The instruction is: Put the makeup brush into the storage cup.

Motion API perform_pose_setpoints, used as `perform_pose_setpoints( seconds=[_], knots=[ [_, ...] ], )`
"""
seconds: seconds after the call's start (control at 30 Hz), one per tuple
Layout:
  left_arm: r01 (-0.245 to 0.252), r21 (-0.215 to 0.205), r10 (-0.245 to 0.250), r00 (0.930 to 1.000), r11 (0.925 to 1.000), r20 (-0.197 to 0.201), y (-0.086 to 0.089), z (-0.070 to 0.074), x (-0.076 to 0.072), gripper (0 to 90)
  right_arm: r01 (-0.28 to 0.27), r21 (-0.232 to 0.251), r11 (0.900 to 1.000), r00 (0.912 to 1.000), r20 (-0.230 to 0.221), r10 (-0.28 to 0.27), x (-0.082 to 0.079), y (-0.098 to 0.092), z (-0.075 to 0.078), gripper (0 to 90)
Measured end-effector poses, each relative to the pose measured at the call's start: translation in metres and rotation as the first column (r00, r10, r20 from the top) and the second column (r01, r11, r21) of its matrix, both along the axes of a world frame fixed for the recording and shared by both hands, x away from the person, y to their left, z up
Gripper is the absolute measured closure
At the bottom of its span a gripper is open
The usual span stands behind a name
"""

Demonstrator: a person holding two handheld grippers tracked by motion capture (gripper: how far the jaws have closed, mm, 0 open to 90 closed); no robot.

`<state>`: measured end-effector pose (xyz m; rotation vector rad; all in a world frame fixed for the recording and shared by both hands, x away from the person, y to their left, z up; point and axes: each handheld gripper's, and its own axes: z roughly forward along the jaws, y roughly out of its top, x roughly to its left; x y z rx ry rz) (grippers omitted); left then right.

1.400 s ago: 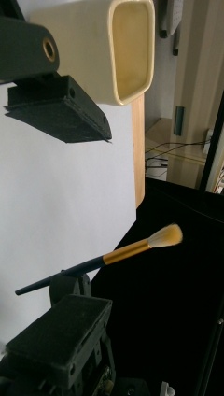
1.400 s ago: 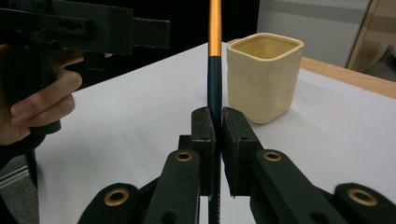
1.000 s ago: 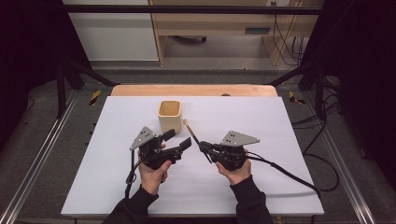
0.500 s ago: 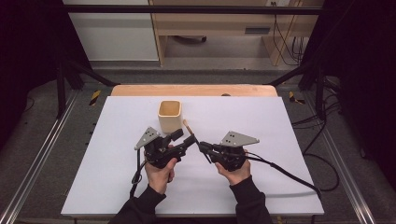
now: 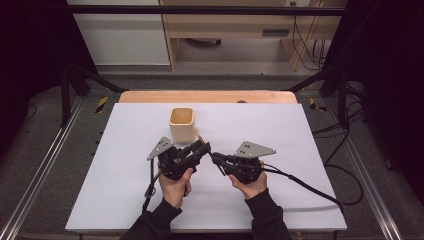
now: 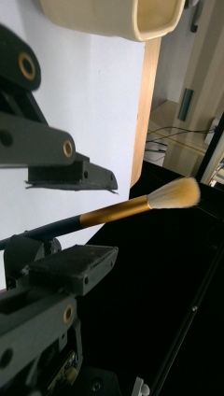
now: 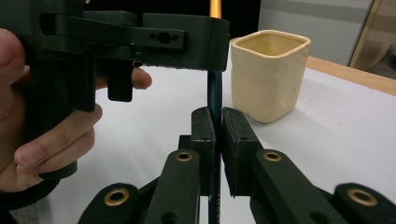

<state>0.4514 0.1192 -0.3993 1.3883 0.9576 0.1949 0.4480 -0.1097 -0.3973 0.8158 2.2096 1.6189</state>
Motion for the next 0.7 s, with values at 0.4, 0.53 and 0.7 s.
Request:
perform_pose_setpoints(
  seconds=[0.4, 0.53, 0.7],
  knots=[
    [-0.013, -0.017, 0.013, 0.9997, 0.9998, -0.022, -0.0009, 0.0, -0.0014, 74.8, -0.001, -0.014, 1.0, 1.0, 0.006, 0.001, -0.0007, 0.0027, 0.0, 84.3],
    [-0.014, -0.024, 0.014, 0.9996, 0.9996, -0.023, -0.0015, 0.0, -0.0021, 78.1, 0.0, -0.015, 1.0, 1.0, 0.004, 0.0, -0.0008, 0.0029, 0.0, 84.2],
    [-0.008, -0.03, 0.007, 0.9999, 0.9995, -0.015, -0.0029, 0.0004, -0.0043, 81.2, -0.003, -0.019, 1.0, 1.0, 0.004, 0.003, -0.0005, 0.0037, -0.0007, 84.2]
  ],
)
